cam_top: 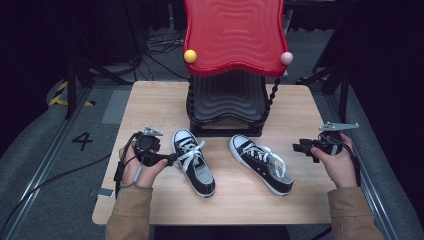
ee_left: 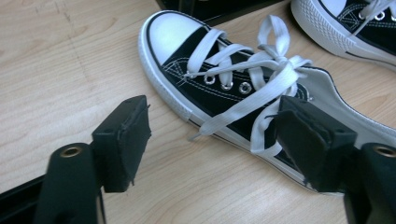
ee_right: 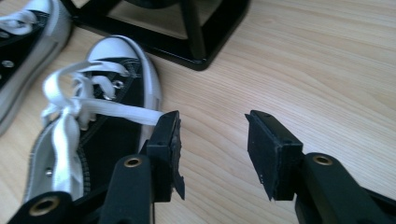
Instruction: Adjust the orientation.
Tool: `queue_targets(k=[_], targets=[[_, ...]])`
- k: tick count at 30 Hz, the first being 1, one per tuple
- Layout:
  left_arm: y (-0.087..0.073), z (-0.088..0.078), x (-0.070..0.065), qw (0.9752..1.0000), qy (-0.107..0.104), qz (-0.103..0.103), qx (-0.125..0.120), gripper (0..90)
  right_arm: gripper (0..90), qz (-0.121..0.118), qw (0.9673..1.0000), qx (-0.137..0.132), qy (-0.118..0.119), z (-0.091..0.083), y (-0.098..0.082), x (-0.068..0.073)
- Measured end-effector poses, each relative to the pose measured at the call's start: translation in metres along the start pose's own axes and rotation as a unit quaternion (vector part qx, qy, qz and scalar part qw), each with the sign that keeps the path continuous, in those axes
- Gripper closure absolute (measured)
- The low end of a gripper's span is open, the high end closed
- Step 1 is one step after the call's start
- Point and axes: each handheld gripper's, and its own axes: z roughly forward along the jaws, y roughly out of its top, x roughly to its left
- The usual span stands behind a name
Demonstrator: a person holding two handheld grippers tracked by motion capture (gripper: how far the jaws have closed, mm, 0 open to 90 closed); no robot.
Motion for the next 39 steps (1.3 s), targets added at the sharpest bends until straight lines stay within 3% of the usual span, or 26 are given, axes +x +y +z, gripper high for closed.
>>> queue_targets(k=[1,4,11,12,13,20,25,29,39], targets=[[0.000,0.000,0.000,1.0000,0.000,0.000,0.000,32.6,54.6,0.000,1.0000,0.000,0.000,0.000,0.000,0.000],[0.002,-0.001,-0.004,0.9997,-0.019,0.011,0.008,39.1,48.5,-0.013,0.9990,0.009,-0.042,-0.001,-0.004,-0.001],[0.006,0.000,-0.007,0.9989,-0.042,0.018,0.007,43.2,44.8,-0.022,0.9968,0.019,-0.075,-0.001,-0.008,-0.002],[0.007,-0.001,-0.009,0.9987,-0.045,0.021,0.009,44.1,46.7,-0.022,0.9970,0.018,-0.072,-0.001,-0.009,-0.002],[0.008,-0.002,-0.013,0.9982,-0.053,0.025,0.009,45.9,52.9,-0.018,0.9986,0.025,-0.044,-0.002,-0.009,-0.004],[0.015,-0.002,-0.034,0.9943,-0.093,0.051,0.011,46.8,58.6,0.009,0.9996,0.018,-0.021,-0.005,-0.011,-0.004],[0.018,0.004,-0.048,0.9911,-0.115,0.064,0.019,47.1,59.0,0.012,0.9996,0.018,-0.018,-0.005,-0.012,-0.004],[0.020,0.013,-0.064,0.9863,-0.136,0.084,0.040,47.1,59.8,0.016,0.9996,0.021,-0.014,-0.005,-0.014,-0.004],[0.019,0.025,-0.080,0.9802,-0.154,0.100,0.075,45.2,59.4,0.026,0.9990,0.034,-0.014,-0.005,-0.015,-0.005]])
